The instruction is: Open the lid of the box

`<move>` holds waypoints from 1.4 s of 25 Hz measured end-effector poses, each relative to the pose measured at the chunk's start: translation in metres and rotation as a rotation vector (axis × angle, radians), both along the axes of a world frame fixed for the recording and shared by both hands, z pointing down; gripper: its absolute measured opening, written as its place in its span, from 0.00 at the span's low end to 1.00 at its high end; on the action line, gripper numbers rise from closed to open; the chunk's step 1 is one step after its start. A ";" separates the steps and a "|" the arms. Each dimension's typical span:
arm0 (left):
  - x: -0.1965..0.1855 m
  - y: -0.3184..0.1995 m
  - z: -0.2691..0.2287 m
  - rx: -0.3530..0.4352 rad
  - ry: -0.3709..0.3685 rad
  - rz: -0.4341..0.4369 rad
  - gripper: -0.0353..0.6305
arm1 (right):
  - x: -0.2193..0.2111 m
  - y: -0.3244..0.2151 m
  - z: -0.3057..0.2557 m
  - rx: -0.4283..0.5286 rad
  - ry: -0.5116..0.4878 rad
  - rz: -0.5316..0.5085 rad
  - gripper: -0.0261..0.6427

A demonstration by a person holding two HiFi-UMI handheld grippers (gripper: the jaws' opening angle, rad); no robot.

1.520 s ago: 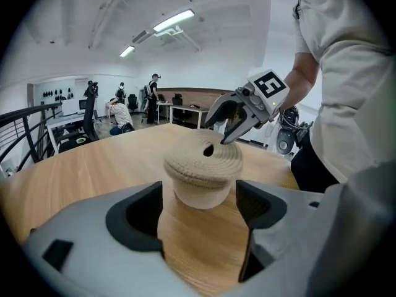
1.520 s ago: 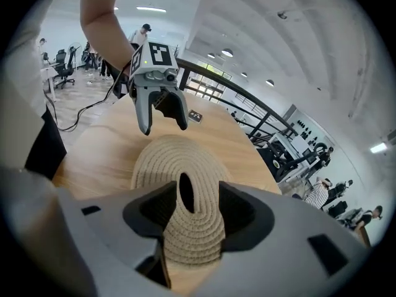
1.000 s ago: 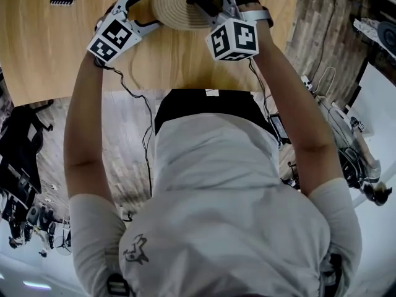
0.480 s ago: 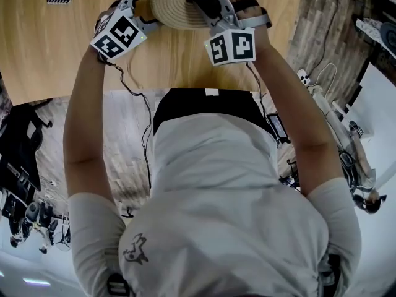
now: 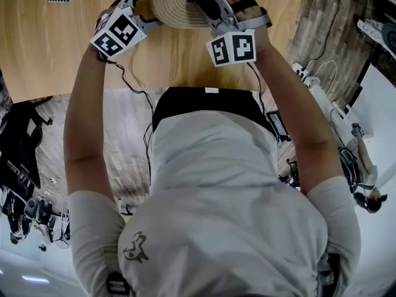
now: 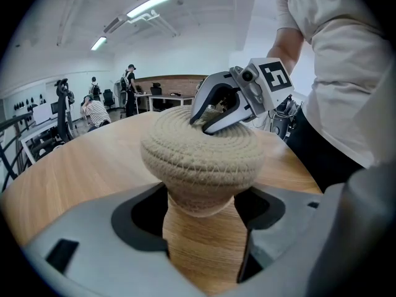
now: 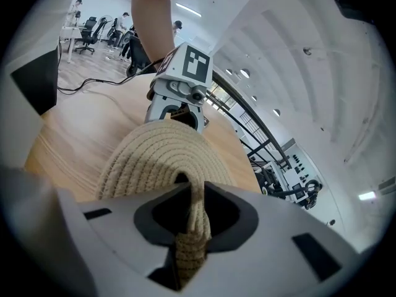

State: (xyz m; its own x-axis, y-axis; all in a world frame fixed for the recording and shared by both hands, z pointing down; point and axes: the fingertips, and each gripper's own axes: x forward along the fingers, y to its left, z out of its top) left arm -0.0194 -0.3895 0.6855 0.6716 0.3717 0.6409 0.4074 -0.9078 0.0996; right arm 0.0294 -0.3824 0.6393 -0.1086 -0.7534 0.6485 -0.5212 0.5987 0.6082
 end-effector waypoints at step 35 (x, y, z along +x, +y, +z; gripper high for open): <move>-0.044 0.008 -0.066 0.041 0.053 -0.235 0.56 | 0.009 0.074 -0.118 0.066 -0.334 0.278 0.09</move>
